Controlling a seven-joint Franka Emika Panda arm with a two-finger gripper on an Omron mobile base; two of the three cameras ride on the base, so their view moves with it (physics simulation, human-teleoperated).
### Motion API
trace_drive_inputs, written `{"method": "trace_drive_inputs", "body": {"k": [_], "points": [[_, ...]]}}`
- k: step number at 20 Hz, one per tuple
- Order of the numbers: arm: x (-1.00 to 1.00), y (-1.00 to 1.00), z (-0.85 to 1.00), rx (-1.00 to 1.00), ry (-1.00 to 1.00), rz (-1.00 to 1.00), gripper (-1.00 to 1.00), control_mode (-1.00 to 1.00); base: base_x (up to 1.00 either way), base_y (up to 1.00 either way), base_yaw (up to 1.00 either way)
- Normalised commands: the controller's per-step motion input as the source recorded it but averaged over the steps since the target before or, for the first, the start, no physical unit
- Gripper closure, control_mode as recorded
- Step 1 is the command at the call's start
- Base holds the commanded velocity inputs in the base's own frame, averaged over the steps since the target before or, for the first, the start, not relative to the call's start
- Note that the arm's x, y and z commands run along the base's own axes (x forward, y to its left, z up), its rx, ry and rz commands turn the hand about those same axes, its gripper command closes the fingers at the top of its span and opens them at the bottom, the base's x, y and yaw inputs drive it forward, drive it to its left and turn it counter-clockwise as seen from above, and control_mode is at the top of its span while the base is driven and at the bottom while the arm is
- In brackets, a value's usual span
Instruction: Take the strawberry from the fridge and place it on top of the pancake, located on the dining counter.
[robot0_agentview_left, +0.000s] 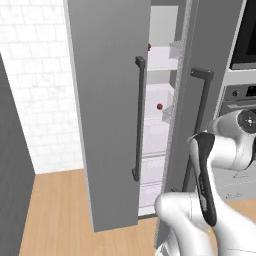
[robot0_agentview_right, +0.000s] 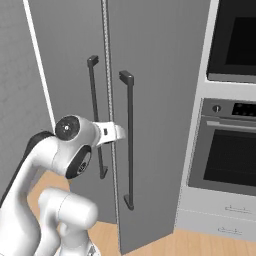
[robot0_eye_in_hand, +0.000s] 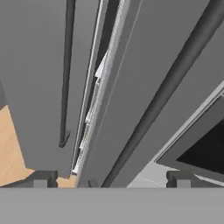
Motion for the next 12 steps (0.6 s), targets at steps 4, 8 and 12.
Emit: {"method": "trace_drive_inputs", "body": {"k": [4,8,12], "points": [[-0.22,0.97,0.22,-0.33,0.0,0.0,-1.0,-1.0,0.0,0.0,0.0],[0.1,0.99,0.18,-0.31,0.05,0.0,-1.0,-1.0,0.0,0.0,0.0],[0.57,0.6,0.02,-0.25,0.13,0.0,-1.0,-1.0,0.0,0.0,0.0]]}}
